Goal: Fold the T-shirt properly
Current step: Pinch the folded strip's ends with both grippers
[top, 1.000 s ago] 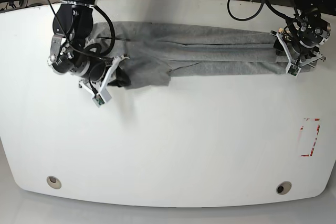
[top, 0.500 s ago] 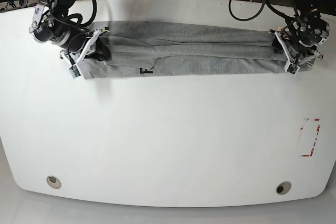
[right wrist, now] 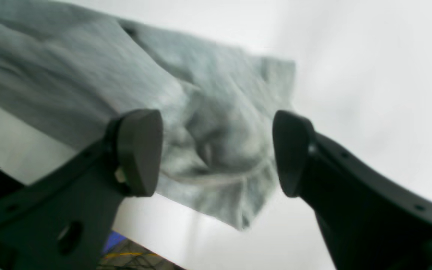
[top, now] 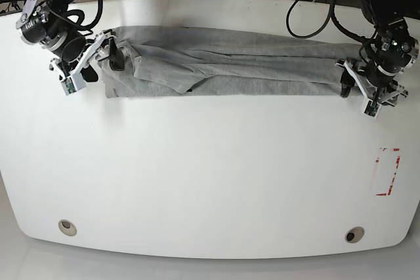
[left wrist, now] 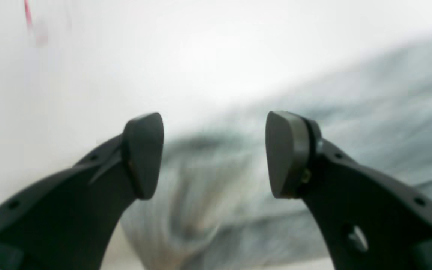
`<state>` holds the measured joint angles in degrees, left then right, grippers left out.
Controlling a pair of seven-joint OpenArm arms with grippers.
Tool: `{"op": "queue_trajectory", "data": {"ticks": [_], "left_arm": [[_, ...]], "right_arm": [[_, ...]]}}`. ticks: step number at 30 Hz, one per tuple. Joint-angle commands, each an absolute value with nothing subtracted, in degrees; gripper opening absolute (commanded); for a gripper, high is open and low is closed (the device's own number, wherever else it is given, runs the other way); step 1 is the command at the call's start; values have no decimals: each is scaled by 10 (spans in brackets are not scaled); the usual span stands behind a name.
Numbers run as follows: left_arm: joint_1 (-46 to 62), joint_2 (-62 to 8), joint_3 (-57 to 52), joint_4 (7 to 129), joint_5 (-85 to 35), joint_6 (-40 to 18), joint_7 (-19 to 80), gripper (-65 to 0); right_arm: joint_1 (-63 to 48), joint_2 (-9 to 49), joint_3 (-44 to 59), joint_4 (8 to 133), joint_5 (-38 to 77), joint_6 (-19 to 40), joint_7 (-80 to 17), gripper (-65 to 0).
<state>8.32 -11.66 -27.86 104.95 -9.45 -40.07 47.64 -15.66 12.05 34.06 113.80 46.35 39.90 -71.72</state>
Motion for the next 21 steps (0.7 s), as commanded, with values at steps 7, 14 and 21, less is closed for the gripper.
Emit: {"op": "queue_trajectory", "data": {"ticks": [7, 14, 21], "left_arm": [[44, -123, -404, 1069, -255, -400, 622, -253], [22, -145, -542, 957, -358, -400, 738, -204], [25, -185, -563, 870, -370, -400, 741, -156]], "right_arm": [[-109, 62, 340, 1048, 560, 400, -757, -212], [-95, 50, 298, 948, 576, 400, -757, -212], [-82, 49, 262, 921, 533, 400, -742, -212]]}}
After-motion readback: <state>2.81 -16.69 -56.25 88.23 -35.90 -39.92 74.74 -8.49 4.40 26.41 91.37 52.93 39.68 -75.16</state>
